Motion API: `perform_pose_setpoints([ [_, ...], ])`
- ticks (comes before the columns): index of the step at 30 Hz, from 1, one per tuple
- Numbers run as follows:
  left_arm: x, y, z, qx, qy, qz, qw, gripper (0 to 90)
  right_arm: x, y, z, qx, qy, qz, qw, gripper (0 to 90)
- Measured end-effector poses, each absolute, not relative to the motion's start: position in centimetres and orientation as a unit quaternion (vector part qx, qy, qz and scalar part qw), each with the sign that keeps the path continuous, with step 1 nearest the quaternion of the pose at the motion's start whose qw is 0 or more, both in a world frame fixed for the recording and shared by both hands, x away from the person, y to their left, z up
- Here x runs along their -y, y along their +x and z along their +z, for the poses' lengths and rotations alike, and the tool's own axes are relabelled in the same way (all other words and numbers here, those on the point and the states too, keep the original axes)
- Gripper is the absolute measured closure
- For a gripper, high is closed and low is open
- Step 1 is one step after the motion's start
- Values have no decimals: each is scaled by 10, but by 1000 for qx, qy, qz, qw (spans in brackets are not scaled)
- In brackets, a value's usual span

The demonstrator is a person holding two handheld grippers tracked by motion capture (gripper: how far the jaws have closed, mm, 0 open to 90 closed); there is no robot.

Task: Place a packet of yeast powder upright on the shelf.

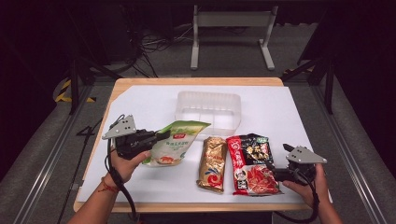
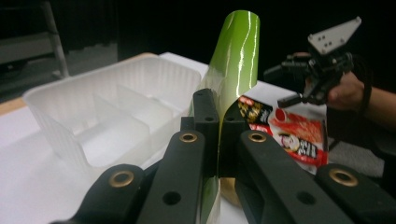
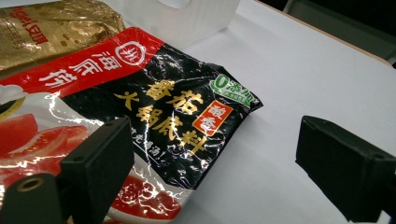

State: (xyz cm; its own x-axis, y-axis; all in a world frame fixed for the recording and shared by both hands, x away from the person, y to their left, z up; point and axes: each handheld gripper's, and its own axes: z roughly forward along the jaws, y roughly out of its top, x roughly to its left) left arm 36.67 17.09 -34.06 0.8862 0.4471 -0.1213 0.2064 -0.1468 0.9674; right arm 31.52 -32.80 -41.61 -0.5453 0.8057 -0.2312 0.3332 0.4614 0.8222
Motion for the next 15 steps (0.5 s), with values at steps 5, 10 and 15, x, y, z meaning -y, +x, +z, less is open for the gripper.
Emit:
perform_pose_setpoints([
  [5, -170, 374, -332, -238, 728, 103, 634, 900, 329, 316, -417, -793, 363, 374, 315, 118],
  [10, -164, 384, -325, -247, 713, 111, 647, 900, 329, 316, -417, -793, 363, 375, 314, 118],
  [15, -157, 393, -319, -257, 697, 120, 658, 900, 329, 316, -418, -794, 363, 374, 313, 119],
])
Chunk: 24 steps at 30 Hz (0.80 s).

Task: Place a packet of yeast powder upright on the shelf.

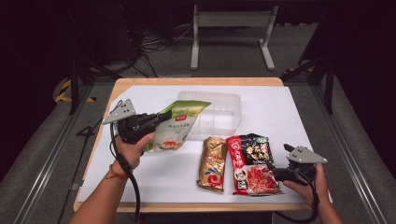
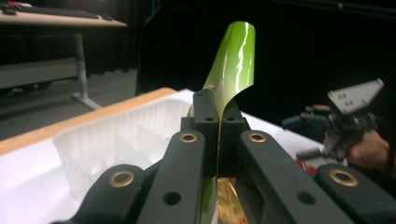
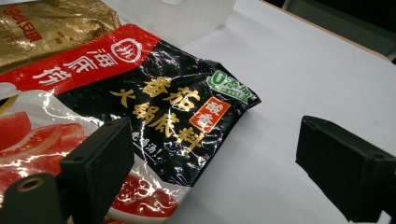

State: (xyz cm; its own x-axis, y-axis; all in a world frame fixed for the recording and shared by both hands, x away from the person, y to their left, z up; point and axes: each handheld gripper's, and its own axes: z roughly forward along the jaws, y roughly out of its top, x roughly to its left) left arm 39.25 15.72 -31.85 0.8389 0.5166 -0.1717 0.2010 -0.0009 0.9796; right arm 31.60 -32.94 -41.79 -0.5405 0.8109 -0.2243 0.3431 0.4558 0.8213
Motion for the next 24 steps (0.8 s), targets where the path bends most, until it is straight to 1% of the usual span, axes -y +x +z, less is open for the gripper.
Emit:
perform_pose_setpoints([
  [5, -146, 409, -307, -275, 683, 133, 663, 900, 330, 316, -418, -794, 364, 375, 312, 118],
  [8, -141, 416, -303, -277, 683, 143, 660, 900, 330, 316, -419, -795, 363, 374, 312, 118],
  [9, -138, 421, -301, -279, 679, 135, 665, 900, 330, 316, -419, -795, 363, 373, 311, 119],
  [12, -130, 431, -297, -283, 682, 140, 659, 900, 330, 316, -419, -796, 363, 372, 311, 118],
  [18, -121, 449, -296, -301, 669, 140, 665, 900, 330, 315, -419, -797, 361, 370, 314, 118],
  [24, -104, 466, -298, -318, 666, 164, 655, 900, 330, 314, -419, -797, 360, 370, 314, 117],
])
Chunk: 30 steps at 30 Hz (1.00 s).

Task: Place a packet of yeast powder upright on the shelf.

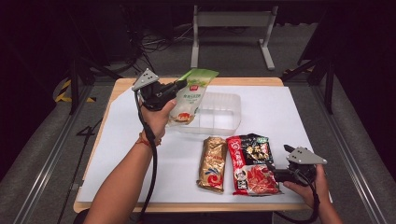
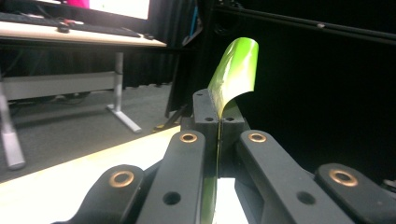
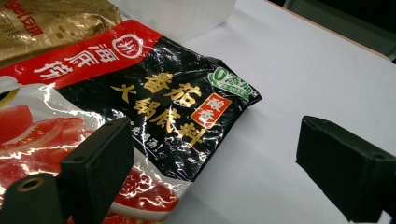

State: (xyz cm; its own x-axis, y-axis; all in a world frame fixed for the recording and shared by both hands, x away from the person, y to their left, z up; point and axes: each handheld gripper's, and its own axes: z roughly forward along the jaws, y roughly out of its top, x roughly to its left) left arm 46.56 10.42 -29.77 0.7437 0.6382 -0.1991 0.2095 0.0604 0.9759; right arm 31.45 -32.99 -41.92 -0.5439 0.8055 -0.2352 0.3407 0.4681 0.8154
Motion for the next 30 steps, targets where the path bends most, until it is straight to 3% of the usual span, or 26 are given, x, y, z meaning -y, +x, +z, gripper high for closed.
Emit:
perform_pose_setpoints([
  [12, -89, 503, -304, -376, 640, 194, 642, 900, 329, 315, -421, -801, 357, 365, 313, 117],
  [30, -64, 535, -320, -399, 628, 213, 633, 900, 329, 315, -423, -805, 354, 362, 310, 116],
])
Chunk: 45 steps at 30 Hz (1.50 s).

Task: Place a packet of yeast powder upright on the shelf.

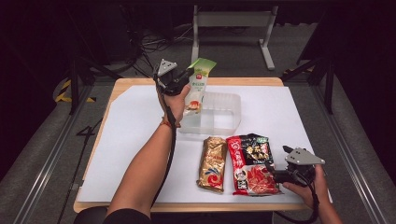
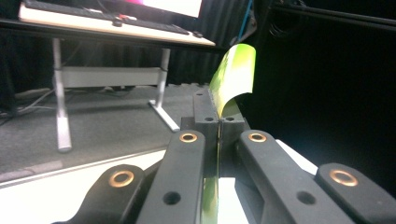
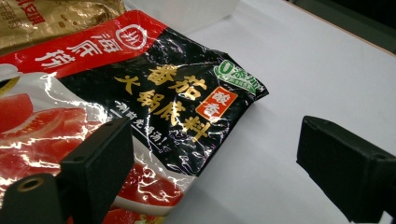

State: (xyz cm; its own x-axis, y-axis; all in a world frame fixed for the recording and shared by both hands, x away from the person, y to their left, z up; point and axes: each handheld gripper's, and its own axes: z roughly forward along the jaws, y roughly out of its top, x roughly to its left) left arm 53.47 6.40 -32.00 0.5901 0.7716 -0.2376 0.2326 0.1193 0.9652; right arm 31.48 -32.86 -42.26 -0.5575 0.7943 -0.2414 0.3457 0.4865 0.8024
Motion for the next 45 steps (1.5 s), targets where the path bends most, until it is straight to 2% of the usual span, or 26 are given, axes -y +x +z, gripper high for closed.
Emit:
perform_pose_setpoints([
  [5, -63, 534, -325, -399, 629, 214, 631, 900, 328, 315, -423, -807, 353, 360, 308, 115],
  [11, -69, 533, -343, -393, 655, 177, 621, 900, 328, 315, -424, -807, 352, 359, 310, 115],
  [15, -77, 530, -345, -385, 661, 171, 621, 900, 327, 315, -424, -809, 351, 357, 309, 115],
  [24, -87, 516, -349, -308, 731, 156, 588, 860, 326, 315, -425, -812, 349, 353, 307, 116],
  [25, -88, 516, -351, -289, 746, 138, 584, 853, 325, 315, -425, -812, 350, 354, 306, 116],
  [27, -90, 514, -352, -284, 753, 141, 576, 817, 325, 315, -425, -813, 349, 352, 305, 116],
  [30, -90, 510, -361, -262, 799, 157, 519, 740, 324, 315, -426, -816, 347, 350, 302, 116],
  [34, -91, 512, -363, -258, 815, 154, 495, 703, 322, 316, -427, -819, 344, 347, 301, 116],
  [37, -85, 517, -366, -256, 834, 151, 465, 625, 321, 316, -428, -822, 342, 343, 299, 116],
  [41, -79, 522, -371, -270, 840, 151, 445, 527, 321, 315, -428, -823, 340, 343, 298, 116],
  [43, -76, 526, -375, -283, 842, 142, 437, 449, 322, 316, -428, -823, 343, 343, 297, 117],
  [45, -74, 529, -377, -285, 842, 141, 435, 441, 322, 316, -428, -823, 343, 343, 297, 117],
])
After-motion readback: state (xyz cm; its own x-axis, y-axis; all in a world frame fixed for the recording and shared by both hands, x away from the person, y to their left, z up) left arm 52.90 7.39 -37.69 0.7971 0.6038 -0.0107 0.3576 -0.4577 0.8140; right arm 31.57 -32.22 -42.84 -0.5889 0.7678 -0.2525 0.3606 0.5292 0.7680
